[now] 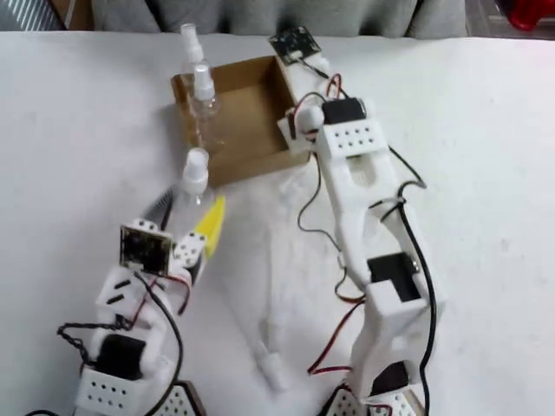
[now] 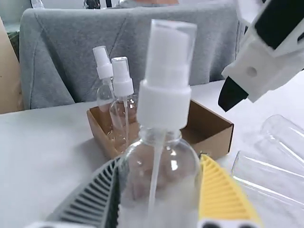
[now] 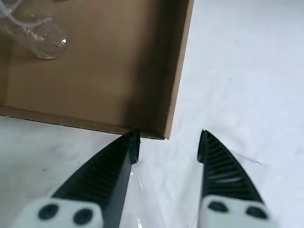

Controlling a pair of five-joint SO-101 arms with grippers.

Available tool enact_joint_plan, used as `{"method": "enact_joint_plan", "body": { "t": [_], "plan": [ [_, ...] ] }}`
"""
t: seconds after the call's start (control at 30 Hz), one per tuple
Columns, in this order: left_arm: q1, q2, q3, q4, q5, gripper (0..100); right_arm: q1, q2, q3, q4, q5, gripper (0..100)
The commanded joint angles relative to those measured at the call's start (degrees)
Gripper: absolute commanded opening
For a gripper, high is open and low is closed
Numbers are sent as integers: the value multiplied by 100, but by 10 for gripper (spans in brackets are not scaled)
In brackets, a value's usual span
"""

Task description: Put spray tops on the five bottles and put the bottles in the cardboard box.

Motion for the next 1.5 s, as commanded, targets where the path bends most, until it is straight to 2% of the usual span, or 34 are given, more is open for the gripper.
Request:
{"method": "enact_joint_plan", "body": {
  "t": [0.0,0.2,0.37,0.47,0.6,0.77,1.37,1.47],
  "plan": [
    [-48,-75,-466,88,18,22,127,-13,-334,-259,0,170],
    [-13,119,-756,404,44,21,136,224,-343,-655,53,170],
    [-57,1543,-1653,607,62,21,110,418,-343,-1033,53,170],
    [-75,2352,-1758,114,62,21,110,646,-343,-1279,53,170],
    [-426,2967,-1741,-580,62,21,119,822,-343,-1402,53,170],
    [-567,3477,-1732,-1046,26,21,92,901,-343,-1429,53,170],
    [-716,3785,-1741,-1319,44,21,110,1385,-343,-1385,62,165],
    [-716,3785,-1741,-1319,53,21,110,1367,-343,-1385,62,102]
  ]
}}
